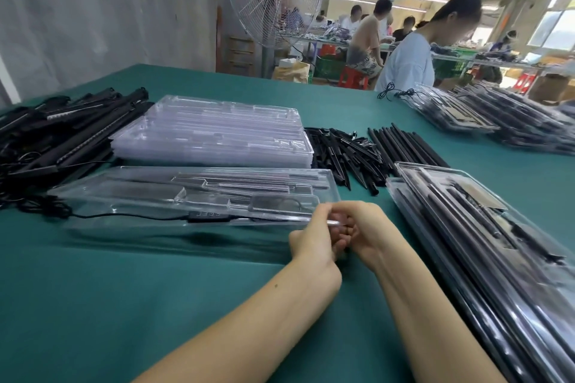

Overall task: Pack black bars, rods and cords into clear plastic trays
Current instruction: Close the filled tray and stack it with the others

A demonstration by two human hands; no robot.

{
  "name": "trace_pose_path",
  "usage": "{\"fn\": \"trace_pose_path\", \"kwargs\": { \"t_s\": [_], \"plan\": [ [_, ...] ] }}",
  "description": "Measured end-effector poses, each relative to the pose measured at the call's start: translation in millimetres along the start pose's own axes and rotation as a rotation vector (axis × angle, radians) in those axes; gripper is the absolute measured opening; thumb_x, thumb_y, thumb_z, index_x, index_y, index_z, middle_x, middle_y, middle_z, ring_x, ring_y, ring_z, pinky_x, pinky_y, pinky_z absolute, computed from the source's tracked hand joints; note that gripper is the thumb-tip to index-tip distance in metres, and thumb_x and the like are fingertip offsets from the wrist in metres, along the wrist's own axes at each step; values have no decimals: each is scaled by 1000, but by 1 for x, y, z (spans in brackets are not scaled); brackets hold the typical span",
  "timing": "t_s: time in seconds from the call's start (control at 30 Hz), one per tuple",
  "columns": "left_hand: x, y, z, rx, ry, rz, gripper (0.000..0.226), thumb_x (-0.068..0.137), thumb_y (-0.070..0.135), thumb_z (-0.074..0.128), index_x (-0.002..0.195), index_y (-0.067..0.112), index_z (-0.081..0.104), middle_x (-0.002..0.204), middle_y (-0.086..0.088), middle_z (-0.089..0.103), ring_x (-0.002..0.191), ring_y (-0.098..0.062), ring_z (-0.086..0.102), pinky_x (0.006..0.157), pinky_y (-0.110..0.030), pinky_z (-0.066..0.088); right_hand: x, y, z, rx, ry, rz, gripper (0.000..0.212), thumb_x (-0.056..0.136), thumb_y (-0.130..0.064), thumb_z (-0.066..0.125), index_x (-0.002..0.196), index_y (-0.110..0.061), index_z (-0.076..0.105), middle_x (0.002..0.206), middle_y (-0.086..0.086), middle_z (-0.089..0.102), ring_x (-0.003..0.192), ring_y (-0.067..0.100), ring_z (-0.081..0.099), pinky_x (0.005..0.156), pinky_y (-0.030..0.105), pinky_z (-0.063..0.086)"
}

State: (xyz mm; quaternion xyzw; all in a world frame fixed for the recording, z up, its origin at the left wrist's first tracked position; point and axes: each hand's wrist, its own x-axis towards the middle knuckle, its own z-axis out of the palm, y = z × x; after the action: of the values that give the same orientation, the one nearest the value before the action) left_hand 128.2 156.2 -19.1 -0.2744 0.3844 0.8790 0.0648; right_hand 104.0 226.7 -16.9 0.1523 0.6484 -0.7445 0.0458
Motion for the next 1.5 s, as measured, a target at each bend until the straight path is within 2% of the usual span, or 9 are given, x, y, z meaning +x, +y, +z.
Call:
{"fn": "trace_pose_path", "kwargs": {
  "t_s": [0.1,0.23,0.37,0.57,0.8,0.9,1.07,1.23,1.5],
  "plan": [
    [-2,-4,5,-16,27,7,17,81,13,65,73,6,51,54,-7,54,29,-7,46,35,-14,38,0,1,0,-11,1,37,27,78,0,55,54,-8,47,45,2,41,32,9,36,32,14,26],
    [1,-15,0,27,49,61,21,82,20,67,75,5,54,51,-4,56,34,-8,49,36,-15,38,1,-3,-5,-4,-76,119,26,82,-2,53,58,-9,46,45,0,43,31,8,36,31,18,27],
    [6,-18,-3,60,41,112,26,83,18,66,63,7,52,40,2,54,33,-7,48,37,-14,38,2,-3,-5,-23,-97,133,25,83,-1,53,59,-9,48,51,3,43,35,9,38,36,20,29],
    [7,-19,-6,77,59,134,18,82,15,66,73,7,52,58,-5,60,47,-14,53,39,-17,39,0,-4,-1,-17,-84,118,27,82,2,51,57,-7,47,50,4,41,37,12,38,35,21,31],
    [5,-19,-7,41,63,110,16,82,11,63,75,6,49,54,-3,56,39,-10,49,41,-17,40,1,6,12,-78,43,43,29,77,2,51,52,-9,42,35,-2,41,29,9,32,36,15,22],
    [5,-18,-7,14,58,98,15,82,9,63,77,5,50,55,-4,56,37,-10,49,39,-16,40,1,8,13,-61,57,35,28,78,3,48,54,-9,39,34,-2,40,25,7,31,33,11,21],
    [6,-14,-8,-16,22,80,18,82,3,63,68,4,52,39,1,54,31,-7,47,36,-16,39,0,8,10,-17,6,20,29,79,5,49,55,-9,41,43,2,38,29,8,34,33,14,23],
    [8,-12,-10,2,1,71,11,81,2,65,83,-1,55,53,-6,58,32,-8,49,36,-16,39,0,8,6,92,-74,5,27,82,9,45,60,-7,40,56,7,34,34,11,37,32,15,27],
    [5,-9,-11,18,-24,59,17,80,-2,64,95,-6,57,59,-9,56,32,-8,47,36,-17,39,2,9,1,-14,-106,-54,36,82,9,49,54,-11,37,55,5,34,45,14,33,33,17,26]
  ]
}}
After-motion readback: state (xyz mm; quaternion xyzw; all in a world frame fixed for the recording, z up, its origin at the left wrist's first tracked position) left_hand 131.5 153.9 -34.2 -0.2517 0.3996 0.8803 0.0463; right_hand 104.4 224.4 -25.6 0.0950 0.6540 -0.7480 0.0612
